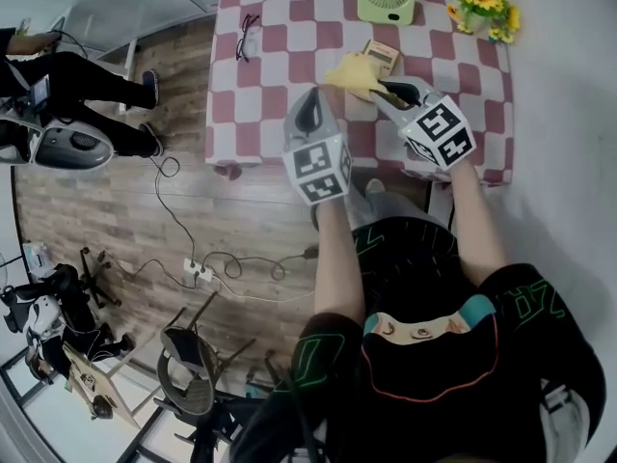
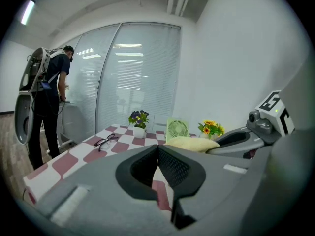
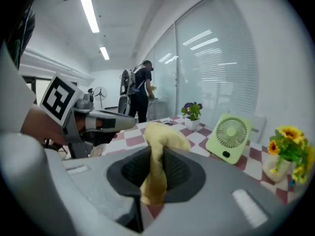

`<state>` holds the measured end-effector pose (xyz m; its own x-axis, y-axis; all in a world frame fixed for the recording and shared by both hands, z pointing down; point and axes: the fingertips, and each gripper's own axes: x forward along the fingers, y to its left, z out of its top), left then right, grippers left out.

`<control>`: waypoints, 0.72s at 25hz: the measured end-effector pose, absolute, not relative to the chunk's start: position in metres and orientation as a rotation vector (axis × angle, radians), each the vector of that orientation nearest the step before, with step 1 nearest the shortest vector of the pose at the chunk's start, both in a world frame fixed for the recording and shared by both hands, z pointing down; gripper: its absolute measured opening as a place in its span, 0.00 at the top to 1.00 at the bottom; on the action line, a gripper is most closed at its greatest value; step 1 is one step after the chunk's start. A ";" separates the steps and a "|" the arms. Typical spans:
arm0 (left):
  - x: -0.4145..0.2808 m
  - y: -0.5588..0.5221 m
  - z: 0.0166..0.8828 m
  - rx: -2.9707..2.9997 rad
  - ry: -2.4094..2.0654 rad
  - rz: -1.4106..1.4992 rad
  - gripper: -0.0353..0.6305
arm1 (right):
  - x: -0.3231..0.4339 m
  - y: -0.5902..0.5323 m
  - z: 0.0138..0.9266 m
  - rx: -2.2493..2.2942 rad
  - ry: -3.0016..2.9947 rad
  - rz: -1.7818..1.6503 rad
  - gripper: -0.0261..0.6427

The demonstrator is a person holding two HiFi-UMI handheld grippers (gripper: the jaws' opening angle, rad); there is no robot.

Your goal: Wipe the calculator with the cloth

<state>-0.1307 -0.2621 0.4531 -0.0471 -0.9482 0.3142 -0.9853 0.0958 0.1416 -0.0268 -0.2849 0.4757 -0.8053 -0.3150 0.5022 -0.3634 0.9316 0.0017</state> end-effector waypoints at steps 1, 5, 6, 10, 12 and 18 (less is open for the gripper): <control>-0.129 -0.265 0.447 1.921 -2.061 0.156 0.93 | -0.022 -0.291 0.468 0.530 -2.596 0.150 0.86; -0.130 -0.282 0.422 1.990 -2.085 0.140 0.93 | -0.005 -0.321 0.441 0.702 -2.656 0.213 0.86; -0.130 -0.285 0.417 2.004 -2.088 0.140 0.93 | 0.000 -0.327 0.434 0.737 -2.674 0.232 0.86; -0.134 -0.298 0.393 2.061 -2.115 0.134 0.93 | 0.014 -0.348 0.399 0.847 -2.779 0.280 0.86; -0.134 -0.306 0.380 2.094 -2.124 0.124 0.93 | 0.023 -0.360 0.384 0.927 -2.792 0.275 0.86; -0.121 -0.329 0.332 2.221 -2.137 0.092 0.93 | 0.064 -0.392 0.344 1.198 -2.792 0.278 0.86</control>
<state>-0.1212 -0.3287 0.3319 0.0387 -0.9958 0.0834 -0.9992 -0.0388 0.0006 0.0639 -0.3918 0.3442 -0.6882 -0.7088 0.1549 -0.7254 0.6758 -0.1306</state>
